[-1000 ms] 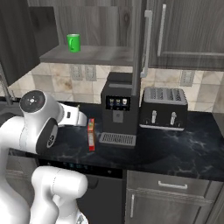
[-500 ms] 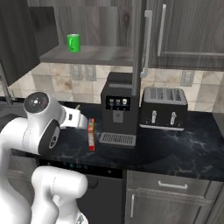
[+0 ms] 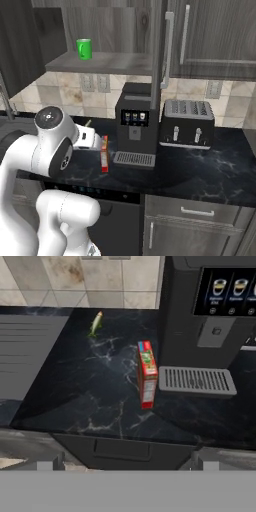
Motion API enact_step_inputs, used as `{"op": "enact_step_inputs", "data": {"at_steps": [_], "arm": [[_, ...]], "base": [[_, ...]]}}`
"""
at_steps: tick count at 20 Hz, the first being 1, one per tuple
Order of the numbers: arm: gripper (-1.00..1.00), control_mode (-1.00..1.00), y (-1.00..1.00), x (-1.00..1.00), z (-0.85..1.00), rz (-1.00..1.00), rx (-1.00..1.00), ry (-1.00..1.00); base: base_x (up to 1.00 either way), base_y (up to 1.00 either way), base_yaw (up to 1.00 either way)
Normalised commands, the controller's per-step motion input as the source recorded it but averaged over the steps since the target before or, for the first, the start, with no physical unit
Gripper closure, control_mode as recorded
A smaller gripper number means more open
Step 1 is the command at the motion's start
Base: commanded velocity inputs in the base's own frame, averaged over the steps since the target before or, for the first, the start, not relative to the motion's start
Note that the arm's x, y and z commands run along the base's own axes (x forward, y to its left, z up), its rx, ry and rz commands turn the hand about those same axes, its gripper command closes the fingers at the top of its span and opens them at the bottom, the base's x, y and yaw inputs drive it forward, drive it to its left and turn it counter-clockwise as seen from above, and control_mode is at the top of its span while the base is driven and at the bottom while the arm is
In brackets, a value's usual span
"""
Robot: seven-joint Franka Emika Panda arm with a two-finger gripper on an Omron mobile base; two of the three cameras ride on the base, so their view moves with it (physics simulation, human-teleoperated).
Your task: Pick the jam and cereal from the counter and place them in the cabinets closest to them.
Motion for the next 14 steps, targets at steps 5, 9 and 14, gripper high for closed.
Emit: {"op": "enact_step_inputs", "data": {"at_steps": [5,9,14], "arm": [[-1.00,-1.00,0.00,0.01,-0.29,0.01,0.00,0.00],[-1.00,-1.00,0.00,0.11,-0.26,0.00,-0.01,0.00],[-1.00,-1.00,0.00,0.12,-0.21,0.00,0.00,-0.01]], "base": [[0.00,0.00,0.00],[0.00,0.00,0.00],[0.00,0.00,0.00]]}}
